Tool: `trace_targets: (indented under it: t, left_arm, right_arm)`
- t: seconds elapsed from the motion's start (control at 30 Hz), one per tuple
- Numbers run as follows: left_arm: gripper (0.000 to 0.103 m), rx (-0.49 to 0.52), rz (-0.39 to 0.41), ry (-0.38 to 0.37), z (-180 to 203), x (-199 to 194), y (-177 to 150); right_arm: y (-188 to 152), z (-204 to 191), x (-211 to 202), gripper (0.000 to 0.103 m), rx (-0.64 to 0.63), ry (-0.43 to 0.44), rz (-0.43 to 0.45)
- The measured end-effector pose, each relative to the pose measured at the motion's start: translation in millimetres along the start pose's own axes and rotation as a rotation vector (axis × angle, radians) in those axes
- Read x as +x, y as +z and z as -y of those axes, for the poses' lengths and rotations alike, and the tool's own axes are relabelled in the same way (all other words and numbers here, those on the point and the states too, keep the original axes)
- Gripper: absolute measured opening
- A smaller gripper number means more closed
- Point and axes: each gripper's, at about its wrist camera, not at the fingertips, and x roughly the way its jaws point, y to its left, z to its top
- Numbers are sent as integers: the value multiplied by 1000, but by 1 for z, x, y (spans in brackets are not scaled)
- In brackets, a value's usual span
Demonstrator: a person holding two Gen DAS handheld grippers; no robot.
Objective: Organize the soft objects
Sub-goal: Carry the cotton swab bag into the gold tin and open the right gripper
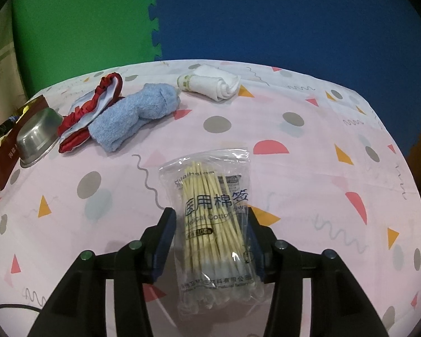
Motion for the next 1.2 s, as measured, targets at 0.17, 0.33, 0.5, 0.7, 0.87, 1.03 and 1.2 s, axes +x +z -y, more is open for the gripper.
trace_targets:
  t: [0.17, 0.33, 0.5, 0.7, 0.87, 1.03, 1.2]
  left_arm:
    - [65, -33, -6, 1, -10, 3, 0]
    - [66, -43, -19, 12, -16, 10, -2]
    - [69, -55, -22, 29, -23, 14, -3]
    - [74, -57, -17, 29, -26, 13, -3]
    - [76, -59, -24, 27, -28, 14, -3]
    - [78, -60, -29, 33, -28, 15, -3]
    - [81, -74, -30, 34, -32, 16, -4]
  right_arm:
    - [0, -3, 0, 47, 12, -25, -4]
    - [1, -11, -2, 36, 19, -53, -16]
    - [2, -18, -3, 29, 27, -81, -29]
    - [4, -27, -6, 27, 16, -111, -45]
    - [7, -38, -12, 27, -5, -106, -47]
    - [16, -54, -20, 27, -23, -82, -31]
    - [24, -75, -30, 27, -52, -39, -10]
